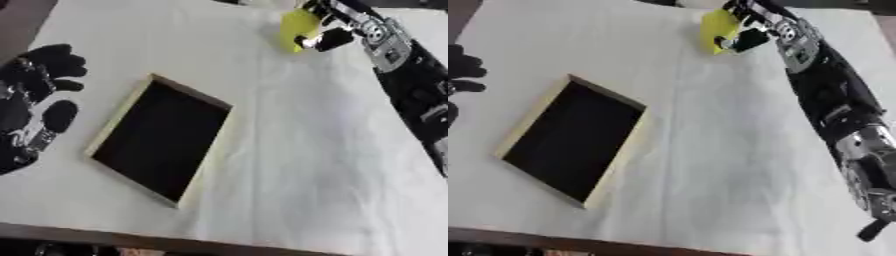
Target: Pick up objects on the table and place them in the box.
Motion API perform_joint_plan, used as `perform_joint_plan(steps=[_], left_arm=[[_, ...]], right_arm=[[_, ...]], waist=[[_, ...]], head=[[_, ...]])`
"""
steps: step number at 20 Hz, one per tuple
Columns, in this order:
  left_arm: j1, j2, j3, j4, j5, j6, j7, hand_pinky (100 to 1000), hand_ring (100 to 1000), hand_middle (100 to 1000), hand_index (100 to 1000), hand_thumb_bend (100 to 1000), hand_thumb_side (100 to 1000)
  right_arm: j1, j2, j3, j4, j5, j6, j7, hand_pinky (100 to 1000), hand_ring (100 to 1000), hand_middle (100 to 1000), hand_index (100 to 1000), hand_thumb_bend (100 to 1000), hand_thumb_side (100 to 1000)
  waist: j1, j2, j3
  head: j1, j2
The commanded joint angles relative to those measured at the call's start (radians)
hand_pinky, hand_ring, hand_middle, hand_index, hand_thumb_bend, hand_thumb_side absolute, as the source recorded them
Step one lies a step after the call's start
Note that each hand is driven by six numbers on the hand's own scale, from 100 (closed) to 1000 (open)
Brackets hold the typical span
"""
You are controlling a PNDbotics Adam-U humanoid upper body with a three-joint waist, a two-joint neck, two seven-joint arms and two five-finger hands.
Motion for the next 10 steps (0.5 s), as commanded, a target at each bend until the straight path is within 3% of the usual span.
perform_joint_plan(steps=[1,10], left_arm=[[-0.004,0.010,0.010,-0.013,0.004,-0.001,0.004,776,811,766,902,469,582],[0.017,0.012,0.015,0.000,0.001,-0.001,0.009,777,812,769,902,468,582]], right_arm=[[-0.016,-0.029,0.010,-0.058,-0.025,-0.014,0.008,755,734,614,708,329,229],[-0.023,-0.026,0.076,-0.205,-0.115,-0.055,0.094,761,735,619,710,323,227]], waist=[[0.006,-0.027,-0.006],[0.015,-0.054,-0.056]], head=[[0.007,0.008],[0.020,0.025]])
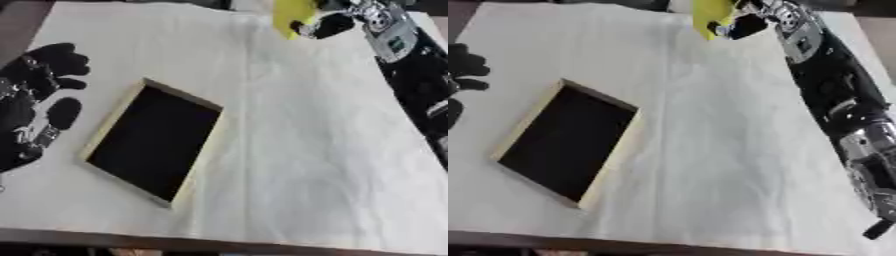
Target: Pick up objects on the table and place them in the box.
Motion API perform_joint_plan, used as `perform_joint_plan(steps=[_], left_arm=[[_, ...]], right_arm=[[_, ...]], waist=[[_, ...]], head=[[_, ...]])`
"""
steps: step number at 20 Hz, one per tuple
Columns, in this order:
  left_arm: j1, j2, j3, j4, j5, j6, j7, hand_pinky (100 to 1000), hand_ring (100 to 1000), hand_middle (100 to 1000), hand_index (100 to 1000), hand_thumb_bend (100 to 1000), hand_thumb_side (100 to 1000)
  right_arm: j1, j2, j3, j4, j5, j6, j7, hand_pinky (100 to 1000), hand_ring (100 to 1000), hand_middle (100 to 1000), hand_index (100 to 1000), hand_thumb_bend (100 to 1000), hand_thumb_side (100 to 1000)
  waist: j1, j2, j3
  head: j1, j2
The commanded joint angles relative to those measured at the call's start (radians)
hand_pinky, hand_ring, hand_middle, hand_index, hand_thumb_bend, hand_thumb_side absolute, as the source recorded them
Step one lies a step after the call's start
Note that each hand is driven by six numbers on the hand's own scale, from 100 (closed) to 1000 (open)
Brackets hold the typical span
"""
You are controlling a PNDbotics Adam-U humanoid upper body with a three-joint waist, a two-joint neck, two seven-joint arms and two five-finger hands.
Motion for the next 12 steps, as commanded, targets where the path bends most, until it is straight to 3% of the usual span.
perform_joint_plan(steps=[1,12], left_arm=[[-0.004,0.012,0.013,-0.008,0.001,-0.002,0.005,777,812,769,903,469,582],[0.013,0.013,0.007,0.001,-0.008,-0.001,-0.007,779,814,772,905,464,594]], right_arm=[[-0.027,-0.024,0.025,-0.075,-0.044,-0.017,0.035,762,735,619,710,322,226],[-0.042,0.008,0.195,-0.354,-0.174,-0.085,0.202,783,746,636,720,323,222]], waist=[[0.005,-0.028,-0.009],[0.008,-0.038,-0.037]], head=[[0.006,0.010],[0.008,0.017]])
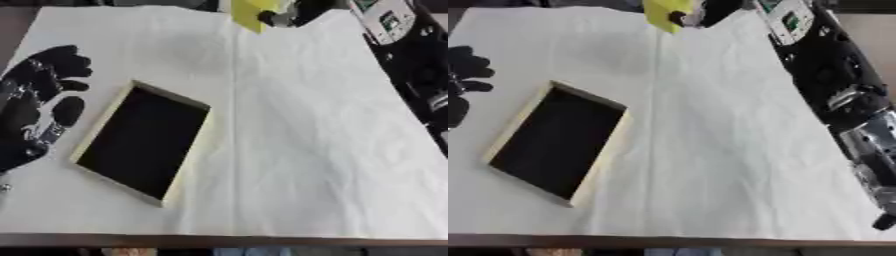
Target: Pick up objects on the table and place them in the box.
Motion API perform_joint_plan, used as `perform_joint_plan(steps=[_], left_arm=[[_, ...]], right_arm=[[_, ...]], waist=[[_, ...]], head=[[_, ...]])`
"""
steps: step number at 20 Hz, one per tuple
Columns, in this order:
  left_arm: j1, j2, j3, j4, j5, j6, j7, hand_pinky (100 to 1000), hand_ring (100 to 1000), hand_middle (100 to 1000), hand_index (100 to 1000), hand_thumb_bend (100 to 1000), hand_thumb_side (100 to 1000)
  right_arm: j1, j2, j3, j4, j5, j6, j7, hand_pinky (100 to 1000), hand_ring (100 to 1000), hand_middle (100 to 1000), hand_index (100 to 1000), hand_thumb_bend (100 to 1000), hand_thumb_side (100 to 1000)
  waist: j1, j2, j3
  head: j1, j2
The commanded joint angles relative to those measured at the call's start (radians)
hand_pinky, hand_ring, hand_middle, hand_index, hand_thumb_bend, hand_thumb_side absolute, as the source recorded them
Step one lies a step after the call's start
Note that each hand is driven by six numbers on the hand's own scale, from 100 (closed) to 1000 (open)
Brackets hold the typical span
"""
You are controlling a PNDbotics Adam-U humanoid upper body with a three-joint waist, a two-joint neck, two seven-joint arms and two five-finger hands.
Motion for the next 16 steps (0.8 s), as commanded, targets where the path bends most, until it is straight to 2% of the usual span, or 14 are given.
perform_joint_plan(steps=[1,4,7,11,16], left_arm=[[-0.005,0.013,0.001,-0.009,-0.006,-0.002,-0.009,779,814,772,906,463,595],[-0.003,0.013,-0.006,-0.008,-0.008,-0.003,-0.020,779,814,772,906,461,600],[0.002,0.012,-0.011,-0.004,-0.010,-0.003,-0.029,779,814,772,905,459,605],[0.011,0.013,-0.018,-0.003,-0.008,-0.004,-0.037,779,814,772,905,454,614],[0.038,0.014,-0.020,-0.010,-0.007,-0.008,-0.042,778,814,772,905,451,622]], right_arm=[[-0.025,-0.002,0.041,-0.100,-0.041,0.000,0.053,783,746,636,720,323,222],[-0.026,0.018,0.071,-0.138,-0.054,0.022,0.106,785,747,637,721,320,225],[-0.028,0.046,0.086,-0.136,-0.050,0.033,0.159,786,749,639,723,316,230],[-0.025,0.087,0.096,-0.105,-0.030,0.032,0.208,784,749,640,725,309,234],[-0.018,0.136,0.098,-0.048,0.012,0.019,0.224,783,749,641,726,305,237]], waist=[[0.002,-0.023,0.002],[0.001,-0.023,0.011],[0.002,-0.021,0.017],[0.005,-0.017,0.025],[0.010,-0.010,0.039]], head=[[-0.003,0.006],[-0.008,0.003],[-0.013,0.000],[-0.022,-0.004],[-0.033,-0.006]])
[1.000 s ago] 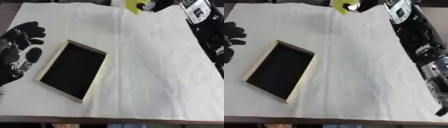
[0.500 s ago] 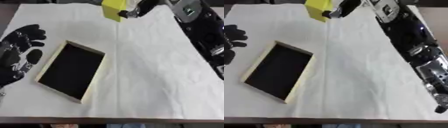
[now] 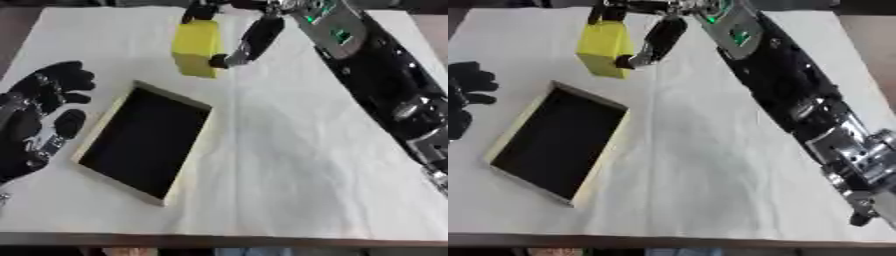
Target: Pick up objects on the table and place them in the box.
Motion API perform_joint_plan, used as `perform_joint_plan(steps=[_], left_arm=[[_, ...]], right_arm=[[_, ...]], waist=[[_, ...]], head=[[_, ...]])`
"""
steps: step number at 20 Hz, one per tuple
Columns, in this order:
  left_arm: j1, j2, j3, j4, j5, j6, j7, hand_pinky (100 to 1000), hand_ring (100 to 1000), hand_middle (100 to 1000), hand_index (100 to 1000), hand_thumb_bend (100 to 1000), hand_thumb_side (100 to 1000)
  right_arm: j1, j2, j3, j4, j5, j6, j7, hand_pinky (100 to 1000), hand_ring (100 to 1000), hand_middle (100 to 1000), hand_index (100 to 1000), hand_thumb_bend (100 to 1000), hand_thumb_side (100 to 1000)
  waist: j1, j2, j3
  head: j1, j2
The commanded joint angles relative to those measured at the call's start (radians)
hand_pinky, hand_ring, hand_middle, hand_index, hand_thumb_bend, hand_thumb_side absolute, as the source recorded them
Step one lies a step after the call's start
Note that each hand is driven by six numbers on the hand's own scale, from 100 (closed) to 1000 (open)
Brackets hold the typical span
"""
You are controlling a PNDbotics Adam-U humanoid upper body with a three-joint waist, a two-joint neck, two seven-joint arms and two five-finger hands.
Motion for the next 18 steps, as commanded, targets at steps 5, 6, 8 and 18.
perform_joint_plan(steps=[5,6,8,18], left_arm=[[0.041,0.026,0.009,-0.028,0.002,-0.004,-0.001,779,814,771,905,447,630],[0.048,0.026,0.012,-0.032,0.004,-0.004,0.002,779,814,771,905,447,629],[0.055,0.023,0.017,-0.038,0.007,-0.004,0.006,779,814,771,905,446,628],[0.062,0.005,0.034,-0.065,0.021,-0.007,0.013,773,806,768,902,448,623]], right_arm=[[-0.006,0.042,-0.016,0.076,0.083,-0.024,-0.012,779,748,642,728,301,240],[-0.003,0.049,-0.020,0.090,0.094,-0.028,-0.021,779,748,642,729,300,240],[0.001,0.063,-0.026,0.111,0.111,-0.036,-0.044,777,748,644,731,300,239],[0.017,0.133,-0.040,0.168,0.141,-0.066,-0.161,766,746,656,741,281,253]], waist=[[0.010,-0.008,0.012],[0.010,-0.007,0.013],[0.011,-0.005,0.013],[0.016,0.006,0.017]], head=[[-0.018,-0.010],[-0.018,-0.011],[-0.019,-0.011],[-0.037,-0.020]])
